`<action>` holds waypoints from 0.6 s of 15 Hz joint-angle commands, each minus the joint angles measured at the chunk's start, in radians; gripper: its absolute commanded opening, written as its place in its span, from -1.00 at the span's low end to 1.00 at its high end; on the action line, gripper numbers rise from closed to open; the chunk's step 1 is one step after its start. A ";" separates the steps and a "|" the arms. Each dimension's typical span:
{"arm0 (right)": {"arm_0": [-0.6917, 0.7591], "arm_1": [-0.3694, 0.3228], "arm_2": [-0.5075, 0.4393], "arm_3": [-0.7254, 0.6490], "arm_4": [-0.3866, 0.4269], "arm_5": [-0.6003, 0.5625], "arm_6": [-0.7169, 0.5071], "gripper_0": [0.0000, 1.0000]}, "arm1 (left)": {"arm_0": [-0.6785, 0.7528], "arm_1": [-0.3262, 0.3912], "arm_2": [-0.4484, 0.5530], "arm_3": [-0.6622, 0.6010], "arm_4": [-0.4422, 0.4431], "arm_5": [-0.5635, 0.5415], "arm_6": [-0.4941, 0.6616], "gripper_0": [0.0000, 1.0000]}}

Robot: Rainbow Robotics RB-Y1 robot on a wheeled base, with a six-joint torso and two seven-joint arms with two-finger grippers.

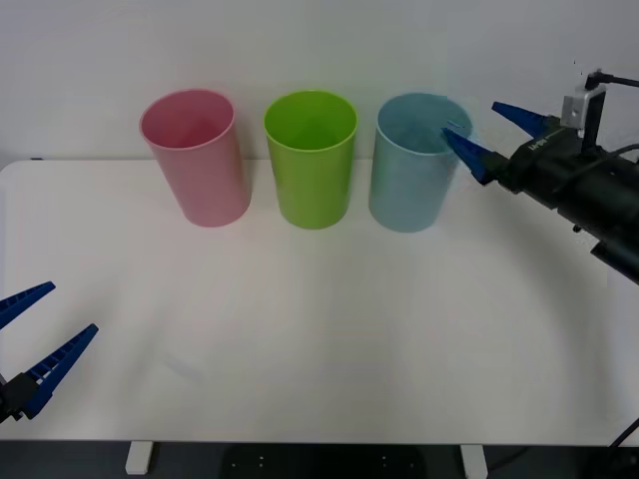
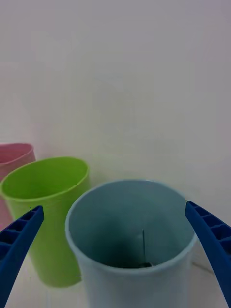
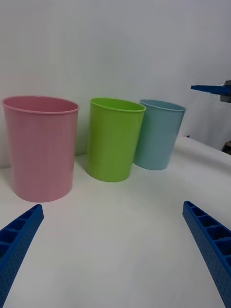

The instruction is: Grasp the object on the table and drop it into the matching bin: aluminum can to the light blue bin, PET bottle to the pink bin.

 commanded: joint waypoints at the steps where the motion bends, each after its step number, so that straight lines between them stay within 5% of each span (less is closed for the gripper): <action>1: 0.116 -0.024 -0.007 -0.099 -0.047 -0.056 0.010 1.00 | 0.000 0.000 0.000 0.000 0.000 0.000 0.000 1.00; 9: 0.412 -0.041 -0.046 -0.274 -0.134 -0.114 0.208 1.00 | 0.000 0.000 0.000 0.000 0.000 0.000 0.000 1.00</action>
